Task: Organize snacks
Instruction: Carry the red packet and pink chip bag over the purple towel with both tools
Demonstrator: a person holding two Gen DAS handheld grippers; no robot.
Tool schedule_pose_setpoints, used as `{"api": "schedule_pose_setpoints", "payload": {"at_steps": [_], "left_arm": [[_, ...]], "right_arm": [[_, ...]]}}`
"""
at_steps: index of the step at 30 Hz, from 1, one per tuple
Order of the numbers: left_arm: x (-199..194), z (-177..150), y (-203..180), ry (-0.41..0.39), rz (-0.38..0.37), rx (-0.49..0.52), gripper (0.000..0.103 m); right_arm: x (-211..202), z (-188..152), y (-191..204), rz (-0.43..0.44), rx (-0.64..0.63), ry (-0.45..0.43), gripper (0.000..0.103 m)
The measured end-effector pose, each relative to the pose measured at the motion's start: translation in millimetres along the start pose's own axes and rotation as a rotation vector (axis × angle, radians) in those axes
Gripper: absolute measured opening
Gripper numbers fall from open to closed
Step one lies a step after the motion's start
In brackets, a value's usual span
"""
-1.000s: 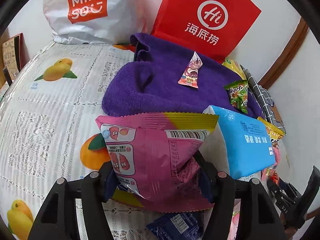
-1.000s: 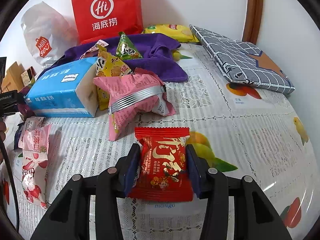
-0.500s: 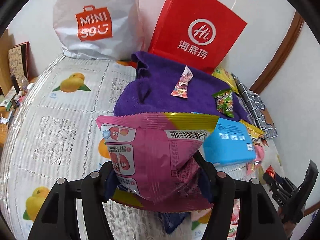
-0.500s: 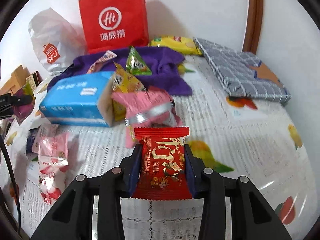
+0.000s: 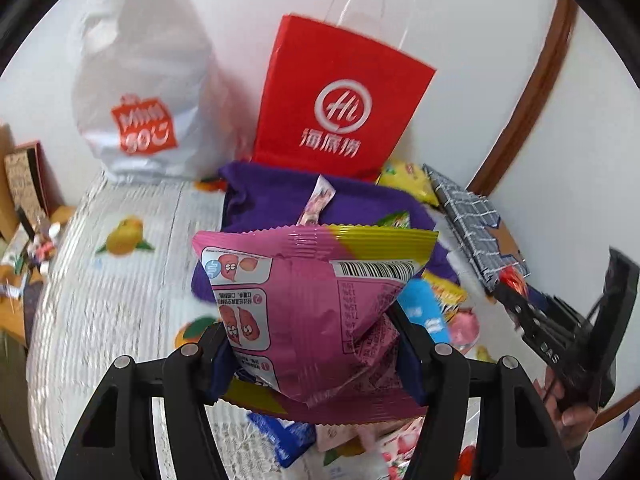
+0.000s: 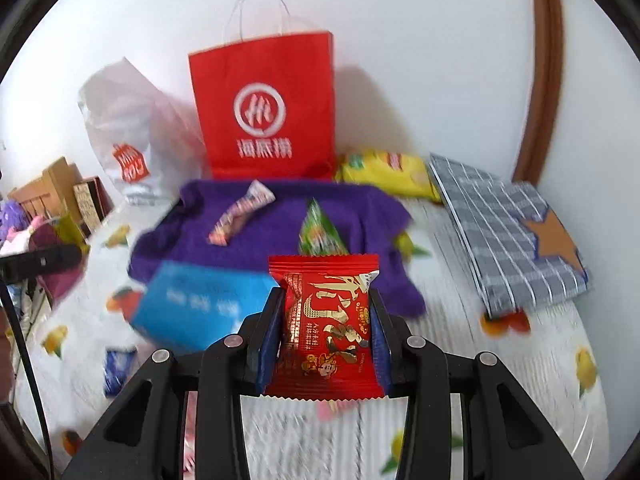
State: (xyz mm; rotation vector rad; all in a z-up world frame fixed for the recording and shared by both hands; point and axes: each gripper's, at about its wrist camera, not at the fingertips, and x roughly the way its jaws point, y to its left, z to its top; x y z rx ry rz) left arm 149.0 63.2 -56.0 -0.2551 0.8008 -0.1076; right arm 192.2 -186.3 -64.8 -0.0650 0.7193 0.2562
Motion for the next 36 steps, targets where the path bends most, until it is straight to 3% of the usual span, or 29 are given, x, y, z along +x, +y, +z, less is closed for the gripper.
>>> {"api": "schedule_pose_setpoints", "payload": {"at_steps": [10, 17, 24, 28, 32, 36], "left_arm": [[4.2, 51.9, -23.4, -0.05, -0.002, 0.055, 0.064], [39.6, 85.1, -27.3, -0.023, -0.022, 0.053, 0.064], [71.3, 120.2, -22.2, -0.015, -0.024, 0.029, 0.064], [92.1, 127.9, -16.4, -0.005, -0.017, 0.037, 0.064], [124.2, 123.7, -3.9, 0.074, 0.037, 0.037, 0.064], [133.7, 123.6, 11.7, 0.101, 0.051, -0.008, 0.064]], "right_arm": [[21.1, 68.4, 13.5, 0.06, -0.043, -0.043, 0.04], [56.2, 95.6, 18.9, 0.072, -0.093, -0.029, 0.04], [81.8, 126.4, 8.0, 0.085, -0.059, -0.05, 0.04], [97.3, 123.9, 1.5, 0.112, -0.045, -0.048, 0.04], [129.2, 115.1, -4.0, 0.094, -0.061, 0.031, 0.04], [142.6, 107.2, -16.1, 0.112, -0.037, 0.071, 0.04]]}}
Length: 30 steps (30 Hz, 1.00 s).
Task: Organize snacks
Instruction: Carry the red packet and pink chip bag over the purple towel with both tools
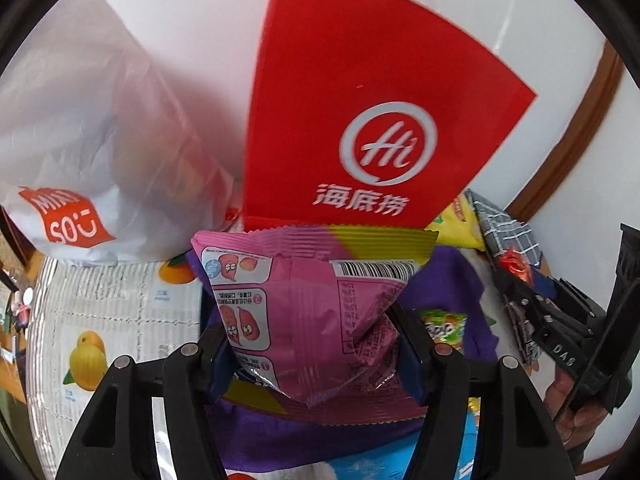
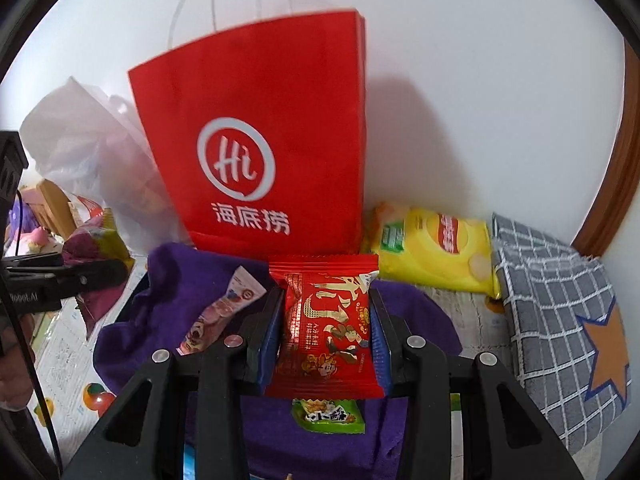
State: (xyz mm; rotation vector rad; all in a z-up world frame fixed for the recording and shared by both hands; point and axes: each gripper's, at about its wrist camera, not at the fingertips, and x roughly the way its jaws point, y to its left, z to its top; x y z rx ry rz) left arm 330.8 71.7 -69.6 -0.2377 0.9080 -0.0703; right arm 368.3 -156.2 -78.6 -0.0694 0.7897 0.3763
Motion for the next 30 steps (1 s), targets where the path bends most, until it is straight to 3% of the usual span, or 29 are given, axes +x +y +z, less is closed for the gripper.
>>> {"api": "schedule_pose_setpoints", "payload": {"at_steps": [15, 30], "left_arm": [[-0.6, 2.9, 13.2, 0.005, 0.015, -0.03, 0.064], [-0.6, 3.6, 13.0, 0.013, 0.013, -0.026, 0.064]], "right_arm": [[28.0, -17.2, -11.8, 0.008, -0.02, 0.111, 0.04], [52.1, -23.0, -19.2, -0.05, -0.009, 0.217, 0.04]]}}
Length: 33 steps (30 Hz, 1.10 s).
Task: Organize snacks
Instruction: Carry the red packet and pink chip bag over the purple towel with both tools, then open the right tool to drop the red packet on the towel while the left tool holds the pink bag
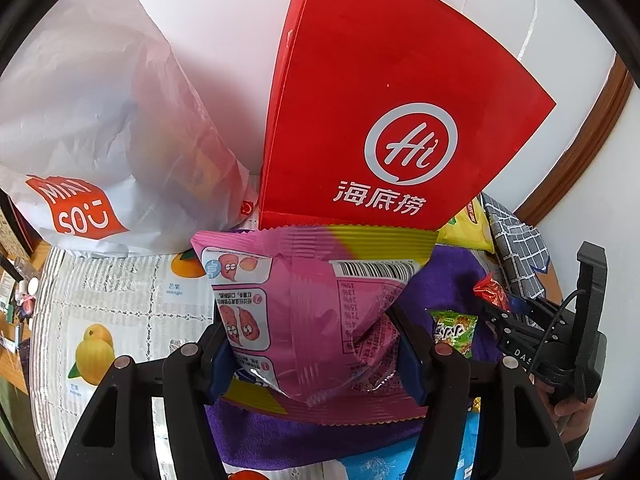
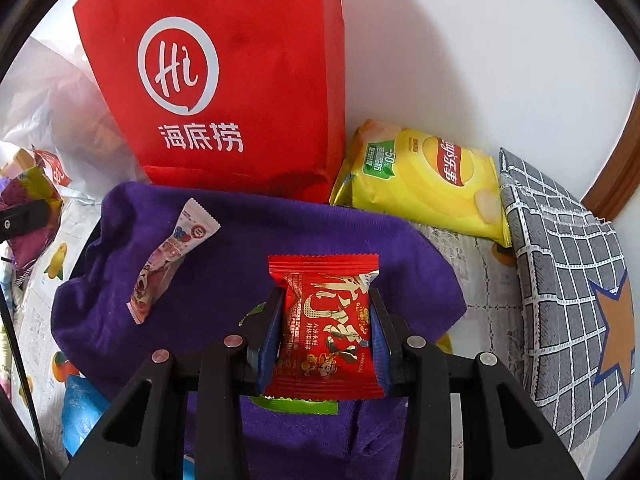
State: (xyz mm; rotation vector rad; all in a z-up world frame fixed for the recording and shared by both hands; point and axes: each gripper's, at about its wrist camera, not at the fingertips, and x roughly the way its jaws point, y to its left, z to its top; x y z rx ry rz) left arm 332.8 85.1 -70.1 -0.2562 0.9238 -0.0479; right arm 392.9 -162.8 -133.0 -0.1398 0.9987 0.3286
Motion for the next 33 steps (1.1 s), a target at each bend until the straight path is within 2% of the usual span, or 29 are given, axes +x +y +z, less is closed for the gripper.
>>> {"api": "schedule_pose_setpoints", "payload": {"at_steps": [26, 33], "left_arm": [[6.3, 1.8, 2.5, 0.028, 0.012, -0.013, 0.064], [11.1, 1.7, 3.4, 0.041, 0.022, -0.018, 0.064]], "right_arm": [[19.0, -2.1, 10.6, -0.012, -0.036, 0.079, 0.04], [10.1, 0.0, 6.0, -0.012, -0.017, 0.069, 0.049]]}}
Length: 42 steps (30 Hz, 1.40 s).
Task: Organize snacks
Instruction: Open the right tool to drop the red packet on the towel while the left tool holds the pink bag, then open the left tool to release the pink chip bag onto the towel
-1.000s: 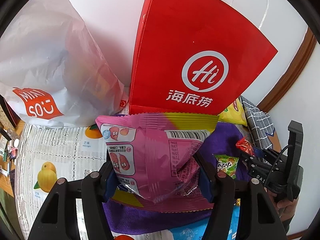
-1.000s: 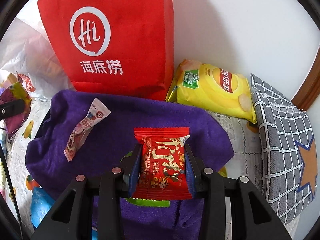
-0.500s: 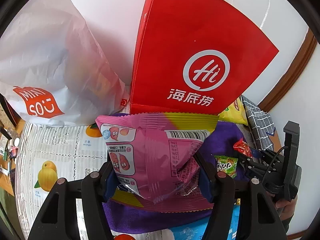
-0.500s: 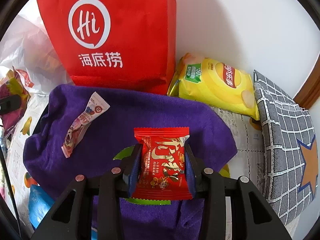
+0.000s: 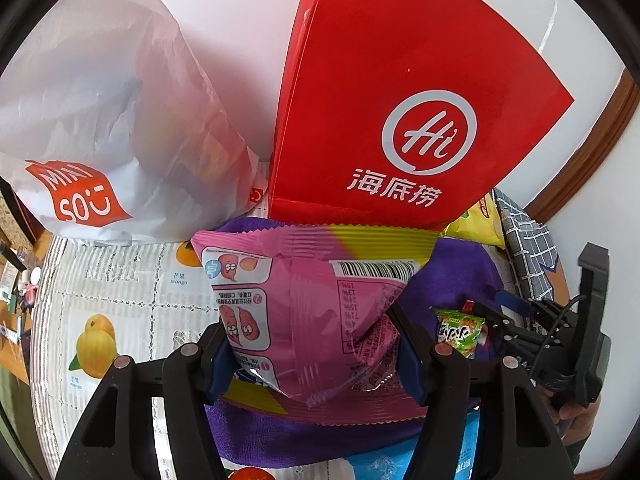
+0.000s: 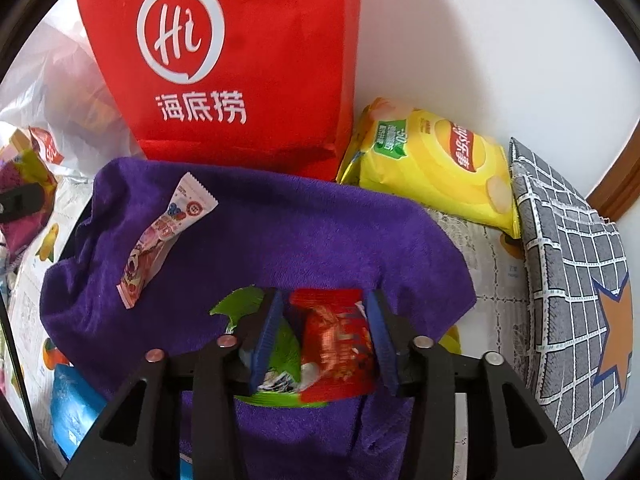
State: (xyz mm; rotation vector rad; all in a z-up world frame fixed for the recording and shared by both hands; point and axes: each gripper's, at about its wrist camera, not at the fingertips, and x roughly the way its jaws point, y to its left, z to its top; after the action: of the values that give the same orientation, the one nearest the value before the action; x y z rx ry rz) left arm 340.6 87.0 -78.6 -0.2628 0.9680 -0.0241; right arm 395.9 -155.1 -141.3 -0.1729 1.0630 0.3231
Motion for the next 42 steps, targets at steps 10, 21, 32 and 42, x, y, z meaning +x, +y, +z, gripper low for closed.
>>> {"api": "schedule_pose_setpoints", "payload": {"at_steps": [10, 21, 32, 42], "left_arm": [[16.1, -0.1, 3.0, 0.049, 0.039, -0.016, 0.064], [35.0, -7.7, -4.6, 0.125, 0.051, 0.0, 0.065], [51.4, -10.0, 0.7, 0.198, 0.076, -0.027, 0.065], [32.5, -8.4, -8.7, 0.151, 0.055, -0.003, 0.078]], "right_arm": [[-38.4, 6.6, 5.8, 0.007, -0.005, -0.094, 0.051], [-54.4, 8.2, 7.3, 0.003, -0.013, -0.122, 0.052], [-57.3, 7.8, 13.0, 0.0, -0.03, -0.125, 0.052], [-71.7, 6.8, 19.9, 0.005, -0.036, -0.159, 0.056]]}}
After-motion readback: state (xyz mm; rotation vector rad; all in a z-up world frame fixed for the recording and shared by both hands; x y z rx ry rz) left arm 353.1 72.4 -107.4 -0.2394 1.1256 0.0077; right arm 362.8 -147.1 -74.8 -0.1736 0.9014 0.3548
